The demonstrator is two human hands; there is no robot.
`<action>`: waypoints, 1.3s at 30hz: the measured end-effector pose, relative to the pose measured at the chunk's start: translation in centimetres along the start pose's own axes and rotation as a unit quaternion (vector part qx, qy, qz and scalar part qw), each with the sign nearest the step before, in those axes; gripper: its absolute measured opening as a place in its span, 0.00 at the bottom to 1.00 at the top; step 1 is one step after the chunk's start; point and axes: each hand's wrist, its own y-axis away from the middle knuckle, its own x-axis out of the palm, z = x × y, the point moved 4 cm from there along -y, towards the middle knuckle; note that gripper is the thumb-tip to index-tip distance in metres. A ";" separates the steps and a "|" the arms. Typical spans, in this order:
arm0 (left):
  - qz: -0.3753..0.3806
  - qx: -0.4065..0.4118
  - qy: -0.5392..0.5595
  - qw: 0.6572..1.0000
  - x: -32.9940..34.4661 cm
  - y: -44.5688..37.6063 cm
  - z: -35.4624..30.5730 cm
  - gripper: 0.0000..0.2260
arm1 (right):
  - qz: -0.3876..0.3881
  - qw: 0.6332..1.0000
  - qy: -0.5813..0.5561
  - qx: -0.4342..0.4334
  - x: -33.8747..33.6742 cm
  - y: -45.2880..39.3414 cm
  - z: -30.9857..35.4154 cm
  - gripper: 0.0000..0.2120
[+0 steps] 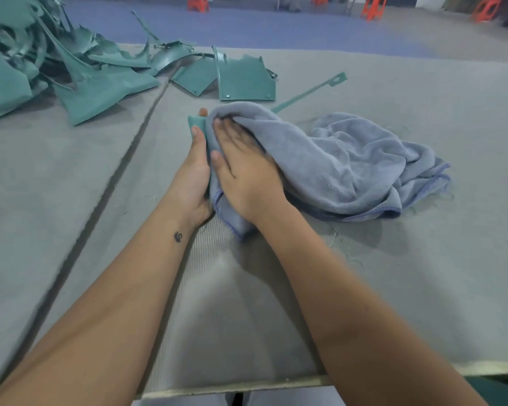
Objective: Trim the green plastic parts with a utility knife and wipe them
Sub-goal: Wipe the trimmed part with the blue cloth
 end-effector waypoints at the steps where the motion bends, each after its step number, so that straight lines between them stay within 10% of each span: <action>1: -0.016 0.005 -0.001 1.000 -0.3 -0.1 -0.1 0.23 | 0.006 1.000 -0.020 -0.022 0.1 0.2 0.4 0.23; 9: -0.042 0.015 -0.014 0.999 -1.0 0.4 -0.7 0.21 | 0.063 0.996 -0.025 -0.057 1.3 0.8 1.2 0.27; 21: 0.006 0.027 -0.082 0.996 -0.2 0.6 -0.6 0.14 | -0.068 0.995 0.000 0.071 -0.9 -0.2 -1.8 0.28; 29: -0.082 0.001 -0.062 0.995 -1.7 0.0 -1.4 0.20 | -0.101 0.994 -0.026 -0.039 -2.0 1.2 -0.8 0.12; 32: -0.136 -0.003 -0.055 0.989 -2.7 -0.1 -1.8 0.24 | -0.112 0.989 -0.090 0.040 -2.3 1.6 -1.1 0.10; 39: -0.233 0.071 0.047 0.969 -3.8 0.0 -2.9 0.18 | -0.401 0.808 -0.325 0.283 -5.4 2.1 -4.2 0.07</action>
